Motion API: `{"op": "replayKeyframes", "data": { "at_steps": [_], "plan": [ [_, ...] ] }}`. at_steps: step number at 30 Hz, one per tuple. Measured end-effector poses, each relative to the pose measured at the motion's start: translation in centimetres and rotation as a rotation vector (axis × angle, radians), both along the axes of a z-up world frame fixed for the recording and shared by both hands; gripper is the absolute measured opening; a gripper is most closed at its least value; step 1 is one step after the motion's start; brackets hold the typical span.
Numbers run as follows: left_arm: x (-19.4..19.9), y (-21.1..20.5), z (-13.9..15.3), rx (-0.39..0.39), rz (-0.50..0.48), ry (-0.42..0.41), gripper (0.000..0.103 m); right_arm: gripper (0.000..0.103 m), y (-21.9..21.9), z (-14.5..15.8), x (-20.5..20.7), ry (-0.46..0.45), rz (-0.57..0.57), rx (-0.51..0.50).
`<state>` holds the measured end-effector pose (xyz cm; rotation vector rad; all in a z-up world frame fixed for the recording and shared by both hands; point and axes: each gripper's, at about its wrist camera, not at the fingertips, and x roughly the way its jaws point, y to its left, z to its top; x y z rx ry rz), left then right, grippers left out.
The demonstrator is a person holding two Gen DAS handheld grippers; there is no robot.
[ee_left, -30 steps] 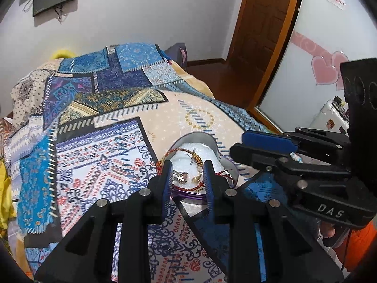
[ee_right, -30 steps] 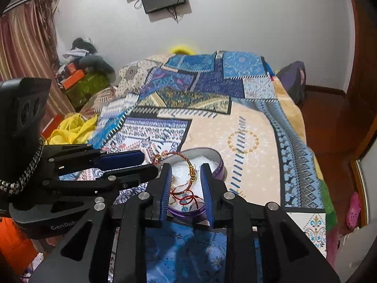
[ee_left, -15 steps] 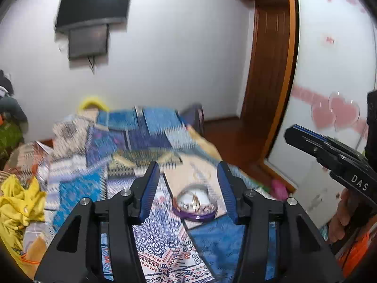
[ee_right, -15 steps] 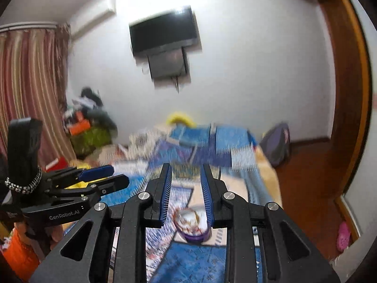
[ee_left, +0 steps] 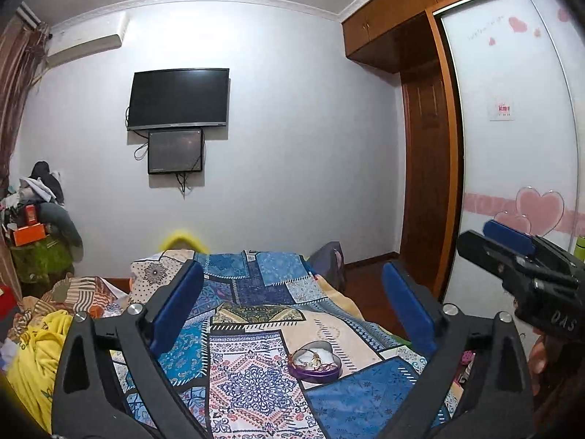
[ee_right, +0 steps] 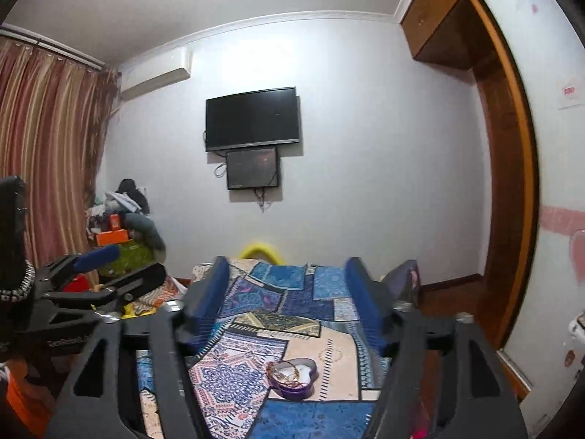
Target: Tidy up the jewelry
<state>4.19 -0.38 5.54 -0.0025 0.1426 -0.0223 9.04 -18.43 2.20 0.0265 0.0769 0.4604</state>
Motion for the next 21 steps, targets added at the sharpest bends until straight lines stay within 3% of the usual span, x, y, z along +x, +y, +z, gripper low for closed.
{"op": "replayKeyframes", "data": {
  "at_steps": [3, 21],
  "plan": [
    [-0.2, -0.1, -0.2, -0.003, 0.004, 0.001, 0.1, 0.086, -0.1, -0.1, -0.4, -0.002, -0.019, 0.003],
    [-0.5, 0.0, -1.3, -0.018, 0.004, 0.044, 0.101, 0.086, -1.1, -1.0, -1.4, 0.033, -0.024, -0.033]
  ]
}}
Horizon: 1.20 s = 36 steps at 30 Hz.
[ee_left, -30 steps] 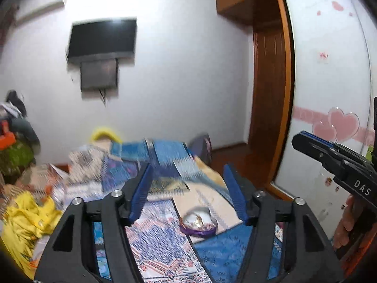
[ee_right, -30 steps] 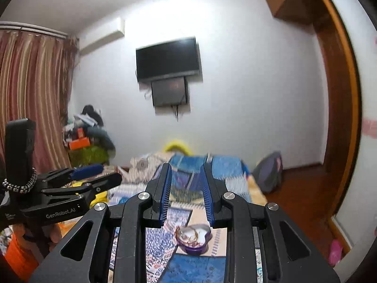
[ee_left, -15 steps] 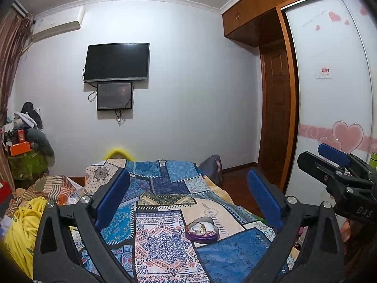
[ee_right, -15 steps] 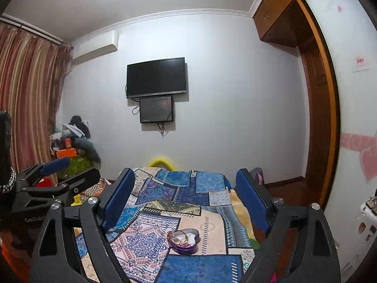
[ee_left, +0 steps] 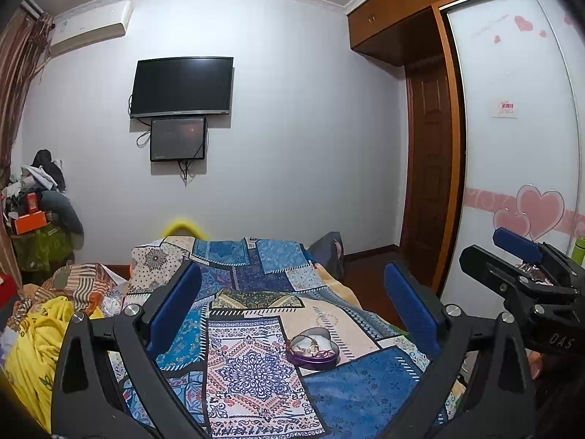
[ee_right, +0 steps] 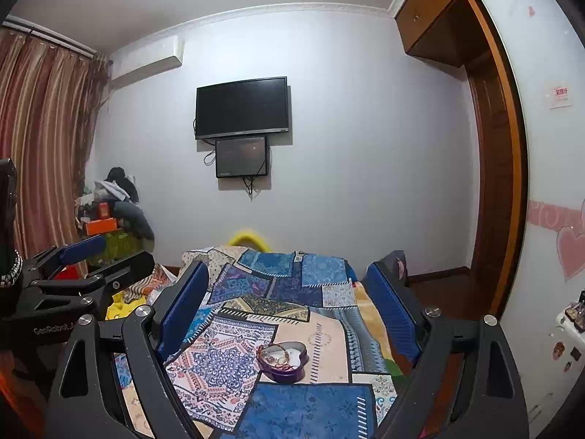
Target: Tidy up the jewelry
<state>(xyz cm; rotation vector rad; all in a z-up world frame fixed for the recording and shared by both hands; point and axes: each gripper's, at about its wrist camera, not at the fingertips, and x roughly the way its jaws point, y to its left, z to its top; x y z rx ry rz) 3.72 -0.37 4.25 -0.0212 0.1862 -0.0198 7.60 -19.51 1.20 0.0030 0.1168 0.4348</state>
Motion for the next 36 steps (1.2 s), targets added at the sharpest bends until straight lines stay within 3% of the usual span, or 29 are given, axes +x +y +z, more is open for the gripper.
{"op": "replayKeyframes", "data": {
  "at_steps": [36],
  "plan": [
    [0.07, -0.99, 0.0, 0.019, -0.025, 0.008, 0.101, 0.086, -0.4, 0.25, 0.1, 0.035, -0.001, -0.006]
  ]
}}
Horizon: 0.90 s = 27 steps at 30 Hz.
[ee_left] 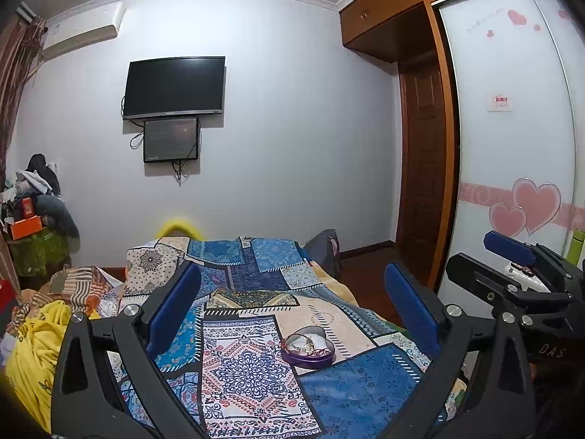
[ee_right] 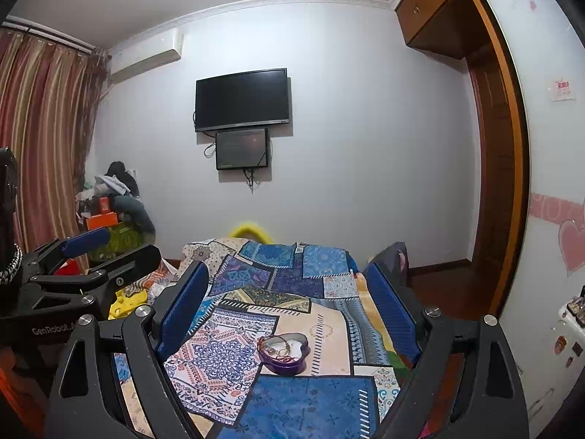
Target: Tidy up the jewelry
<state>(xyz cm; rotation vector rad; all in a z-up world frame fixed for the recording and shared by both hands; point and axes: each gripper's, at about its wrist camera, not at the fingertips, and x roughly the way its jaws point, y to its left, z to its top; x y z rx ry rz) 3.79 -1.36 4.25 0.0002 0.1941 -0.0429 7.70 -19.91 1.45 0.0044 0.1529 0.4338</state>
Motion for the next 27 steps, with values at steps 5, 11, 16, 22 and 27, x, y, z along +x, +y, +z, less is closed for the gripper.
{"op": "replayKeyframes", "data": {
  "at_steps": [5, 11, 16, 22, 27],
  "plan": [
    [0.12, 0.03, 0.01, -0.004, 0.007, -0.002, 0.101, 0.086, -0.05, -0.14, 0.04, 0.002, -0.005, 0.001],
    [0.32, 0.19, -0.11, -0.014, 0.004, 0.007, 0.101, 0.086, -0.11, -0.08, -0.05, 0.0, -0.008, 0.003],
    [0.4, 0.44, -0.19, -0.027, 0.002, 0.009, 0.101, 0.086, -0.06, -0.24, 0.05, 0.0, -0.013, 0.002],
    [0.59, 0.47, -0.36, -0.031, -0.009, 0.015, 0.101, 0.086, -0.11, -0.29, 0.24, 0.005, -0.015, 0.009],
    [0.67, 0.45, -0.65, -0.029, -0.01, 0.018, 0.101, 0.086, 0.01, -0.52, 0.43, 0.013, -0.017, 0.005]
  ]
}}
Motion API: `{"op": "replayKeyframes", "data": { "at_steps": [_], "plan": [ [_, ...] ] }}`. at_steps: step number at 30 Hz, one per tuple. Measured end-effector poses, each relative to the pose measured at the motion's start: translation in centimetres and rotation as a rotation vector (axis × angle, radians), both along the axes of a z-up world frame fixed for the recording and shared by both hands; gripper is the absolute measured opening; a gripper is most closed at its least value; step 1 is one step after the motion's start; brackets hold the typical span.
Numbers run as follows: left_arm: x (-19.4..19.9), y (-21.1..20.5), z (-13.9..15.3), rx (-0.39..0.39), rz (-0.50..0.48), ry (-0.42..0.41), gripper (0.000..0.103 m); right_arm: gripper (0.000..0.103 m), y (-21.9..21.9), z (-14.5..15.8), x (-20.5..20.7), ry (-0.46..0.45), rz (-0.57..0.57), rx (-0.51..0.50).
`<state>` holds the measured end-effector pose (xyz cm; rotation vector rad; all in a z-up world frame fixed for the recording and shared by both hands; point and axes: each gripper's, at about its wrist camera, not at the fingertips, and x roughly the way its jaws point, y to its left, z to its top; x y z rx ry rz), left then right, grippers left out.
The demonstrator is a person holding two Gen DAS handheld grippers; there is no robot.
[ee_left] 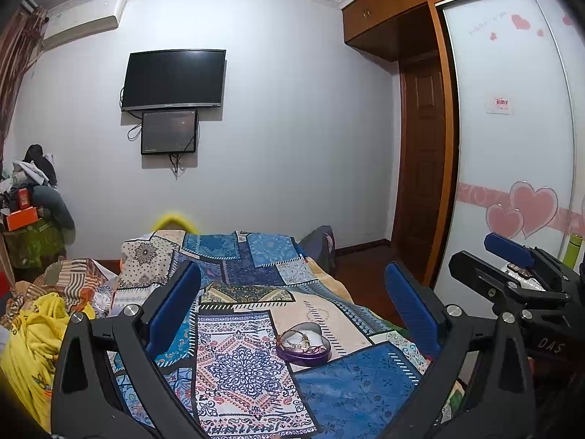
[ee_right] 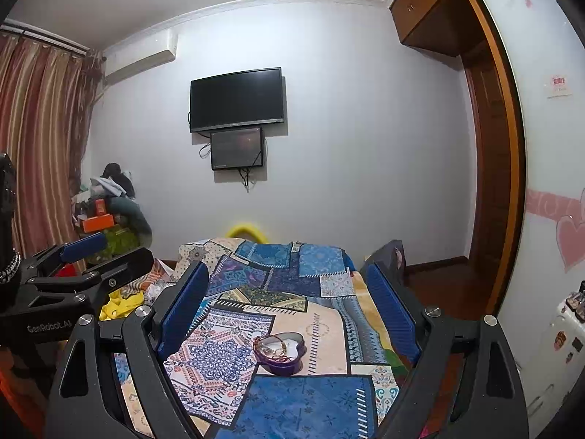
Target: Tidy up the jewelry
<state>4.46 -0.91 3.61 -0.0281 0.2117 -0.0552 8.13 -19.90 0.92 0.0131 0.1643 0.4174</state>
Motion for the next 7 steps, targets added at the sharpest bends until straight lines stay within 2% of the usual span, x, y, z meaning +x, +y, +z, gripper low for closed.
{"op": "replayKeyframes", "data": {
  "at_steps": [7],
  "plan": [
    [0.2, 0.31, -0.25, -0.01, 0.004, 0.006, 0.102, 0.086, 0.06, -0.27, 0.33, 0.011, 0.002, -0.003]
  ]
}}
